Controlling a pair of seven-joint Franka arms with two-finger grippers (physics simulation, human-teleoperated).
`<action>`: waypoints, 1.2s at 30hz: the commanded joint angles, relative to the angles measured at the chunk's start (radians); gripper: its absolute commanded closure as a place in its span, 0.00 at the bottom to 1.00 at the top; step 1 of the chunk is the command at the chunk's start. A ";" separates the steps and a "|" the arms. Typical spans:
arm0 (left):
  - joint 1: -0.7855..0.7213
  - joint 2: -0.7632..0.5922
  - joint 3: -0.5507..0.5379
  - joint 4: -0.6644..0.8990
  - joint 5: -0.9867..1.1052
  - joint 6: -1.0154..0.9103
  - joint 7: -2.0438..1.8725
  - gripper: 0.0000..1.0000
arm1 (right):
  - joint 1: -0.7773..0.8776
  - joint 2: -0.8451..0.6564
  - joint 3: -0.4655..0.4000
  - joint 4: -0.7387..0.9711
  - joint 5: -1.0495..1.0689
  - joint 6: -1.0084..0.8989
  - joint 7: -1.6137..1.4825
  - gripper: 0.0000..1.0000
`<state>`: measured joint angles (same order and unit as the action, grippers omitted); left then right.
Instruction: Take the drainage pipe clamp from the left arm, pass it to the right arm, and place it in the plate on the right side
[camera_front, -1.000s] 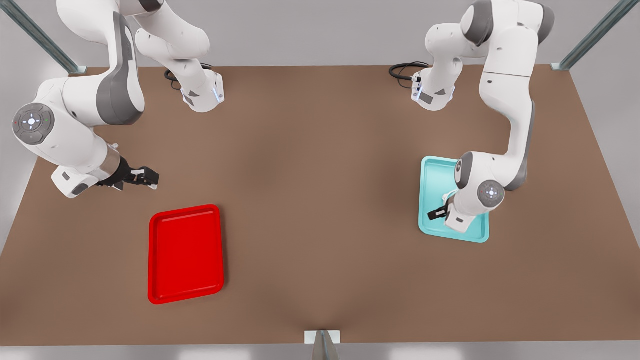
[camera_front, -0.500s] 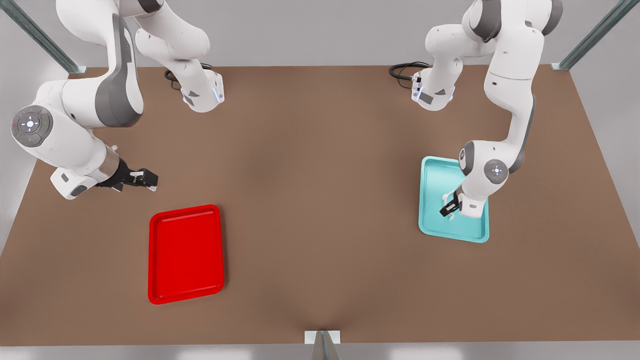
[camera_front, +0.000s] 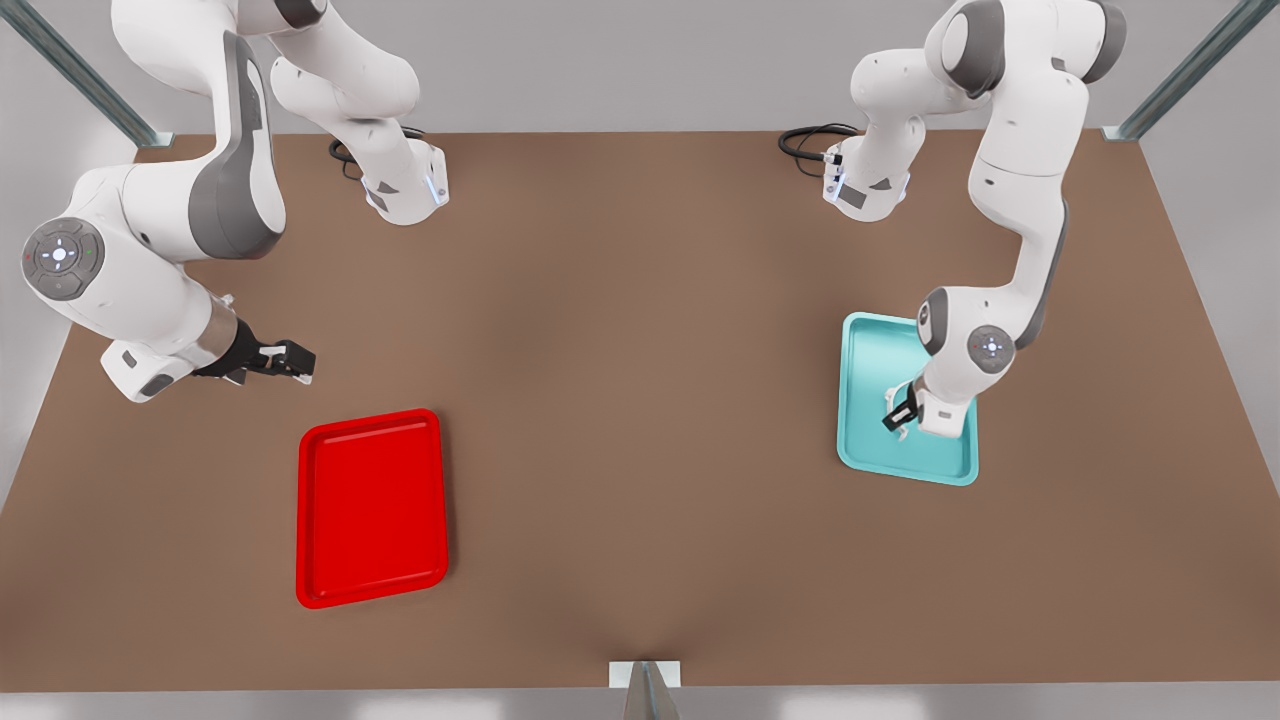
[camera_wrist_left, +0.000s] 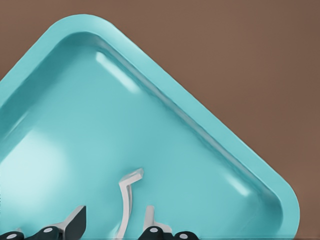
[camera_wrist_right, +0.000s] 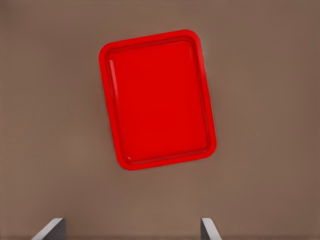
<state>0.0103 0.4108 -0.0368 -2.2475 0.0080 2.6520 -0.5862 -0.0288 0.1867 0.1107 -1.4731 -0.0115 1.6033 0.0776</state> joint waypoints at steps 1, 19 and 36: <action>-0.001 -0.001 0.000 -0.004 0.001 -0.001 0.019 0.33 | 0.000 -0.001 0.000 0.000 0.001 0.000 -0.002 0.00; -0.003 0.020 -0.002 -0.004 0.001 -0.003 0.017 0.68 | 0.000 0.005 -0.005 0.000 0.001 0.000 -0.022 0.00; -0.121 -0.030 -0.021 0.204 -0.071 -0.348 -0.340 0.79 | 0.000 0.005 -0.005 0.004 0.001 0.000 -0.025 0.00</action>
<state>-0.0945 0.3845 -0.0579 -2.0608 -0.0241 2.4711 -0.6509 -0.0297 0.1928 0.1057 -1.4705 -0.0114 1.6034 0.0612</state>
